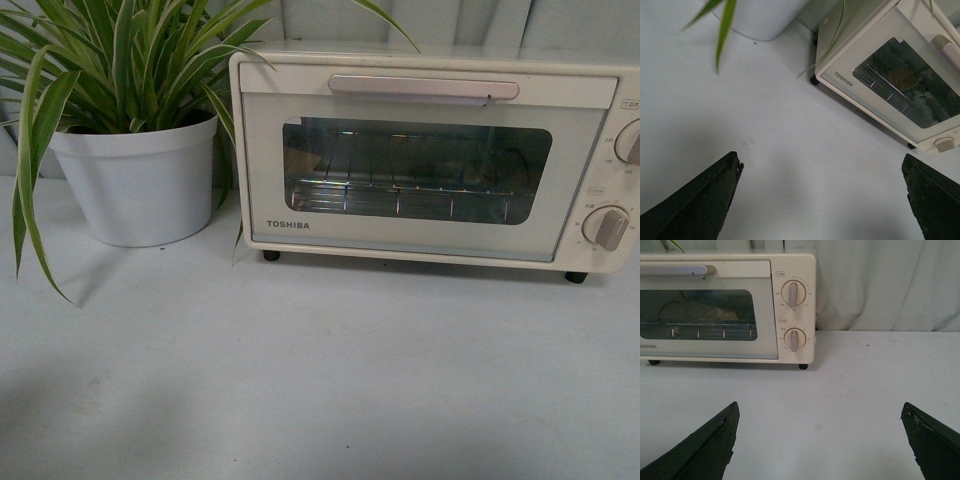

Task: Open oven

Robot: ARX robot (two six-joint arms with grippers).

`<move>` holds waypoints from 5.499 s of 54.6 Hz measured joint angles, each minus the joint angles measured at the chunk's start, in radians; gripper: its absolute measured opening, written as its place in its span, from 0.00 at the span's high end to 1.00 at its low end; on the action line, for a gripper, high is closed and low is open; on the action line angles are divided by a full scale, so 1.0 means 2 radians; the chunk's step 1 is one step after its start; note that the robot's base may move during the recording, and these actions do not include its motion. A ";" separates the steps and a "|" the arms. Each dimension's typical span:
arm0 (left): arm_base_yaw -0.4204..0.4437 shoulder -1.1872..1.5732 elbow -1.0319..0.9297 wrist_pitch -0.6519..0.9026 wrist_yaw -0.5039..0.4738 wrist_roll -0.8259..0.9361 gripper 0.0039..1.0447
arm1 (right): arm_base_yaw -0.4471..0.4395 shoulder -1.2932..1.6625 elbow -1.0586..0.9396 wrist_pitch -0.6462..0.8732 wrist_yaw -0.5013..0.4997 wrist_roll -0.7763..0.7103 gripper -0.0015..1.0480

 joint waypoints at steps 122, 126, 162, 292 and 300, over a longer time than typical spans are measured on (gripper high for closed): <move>-0.086 0.539 0.277 0.154 0.036 -0.313 0.06 | 0.148 0.585 0.381 0.110 0.095 0.135 0.09; -0.085 0.537 0.276 0.154 0.036 -0.313 0.06 | 0.153 0.626 0.417 0.096 0.110 0.143 0.09; -0.079 0.534 0.270 0.160 0.036 -0.313 0.06 | 0.164 0.741 0.515 0.058 0.159 0.184 0.09; -0.067 0.499 0.225 0.158 0.023 -0.208 0.06 | 0.204 0.533 0.335 0.032 0.083 0.173 0.09; -0.073 0.497 0.225 0.152 0.007 -0.169 0.06 | 0.189 0.528 0.335 0.031 0.077 0.177 0.09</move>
